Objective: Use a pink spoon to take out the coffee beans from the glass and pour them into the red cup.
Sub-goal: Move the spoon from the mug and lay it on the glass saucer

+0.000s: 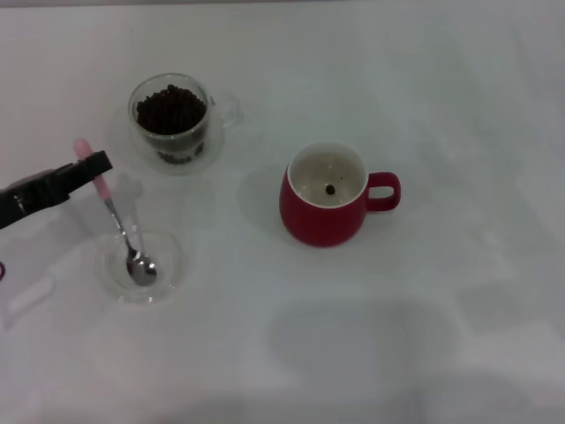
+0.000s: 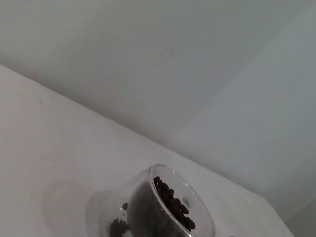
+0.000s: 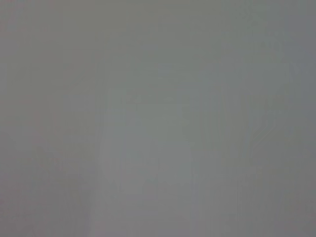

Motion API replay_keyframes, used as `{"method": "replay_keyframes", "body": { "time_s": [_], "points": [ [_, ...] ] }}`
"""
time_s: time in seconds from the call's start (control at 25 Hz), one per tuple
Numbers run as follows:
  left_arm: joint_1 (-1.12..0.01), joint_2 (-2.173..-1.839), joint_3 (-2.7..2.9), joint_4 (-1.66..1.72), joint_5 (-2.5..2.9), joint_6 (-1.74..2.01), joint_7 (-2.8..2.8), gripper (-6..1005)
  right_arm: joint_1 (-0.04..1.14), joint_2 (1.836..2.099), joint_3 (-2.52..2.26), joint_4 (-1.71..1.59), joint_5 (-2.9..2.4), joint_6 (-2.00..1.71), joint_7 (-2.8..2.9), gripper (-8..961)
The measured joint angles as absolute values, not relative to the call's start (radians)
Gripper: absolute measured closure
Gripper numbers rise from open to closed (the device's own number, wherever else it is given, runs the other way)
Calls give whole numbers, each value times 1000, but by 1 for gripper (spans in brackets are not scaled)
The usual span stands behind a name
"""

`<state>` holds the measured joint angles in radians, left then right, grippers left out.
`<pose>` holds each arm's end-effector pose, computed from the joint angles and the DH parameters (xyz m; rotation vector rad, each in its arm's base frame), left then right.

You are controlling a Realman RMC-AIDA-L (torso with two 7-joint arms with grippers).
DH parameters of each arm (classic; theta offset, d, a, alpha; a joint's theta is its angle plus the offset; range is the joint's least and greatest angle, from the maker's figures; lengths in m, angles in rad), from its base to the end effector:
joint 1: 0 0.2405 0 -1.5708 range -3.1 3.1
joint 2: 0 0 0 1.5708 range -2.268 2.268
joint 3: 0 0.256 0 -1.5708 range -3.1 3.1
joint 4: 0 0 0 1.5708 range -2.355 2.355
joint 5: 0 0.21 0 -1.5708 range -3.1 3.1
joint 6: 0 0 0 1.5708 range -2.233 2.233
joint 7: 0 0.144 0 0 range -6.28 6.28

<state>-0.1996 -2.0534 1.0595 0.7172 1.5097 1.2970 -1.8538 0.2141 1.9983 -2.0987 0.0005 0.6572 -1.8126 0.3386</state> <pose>-0.3204 0.2852 0.0040 -2.1840 -1.4542 -0.9228 0.3616 0.2204 0.0780 -1.3978 0.2451 0.9330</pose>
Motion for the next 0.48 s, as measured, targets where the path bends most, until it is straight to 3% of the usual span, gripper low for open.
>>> {"method": "replay_keyframes", "body": {
  "time_s": [0.48],
  "points": [
    [-229, -2062, 999, 653, 1509, 1293, -1784, 857, 196, 2001, -2103, 9, 655, -1849, 357, 226]
  ]
}}
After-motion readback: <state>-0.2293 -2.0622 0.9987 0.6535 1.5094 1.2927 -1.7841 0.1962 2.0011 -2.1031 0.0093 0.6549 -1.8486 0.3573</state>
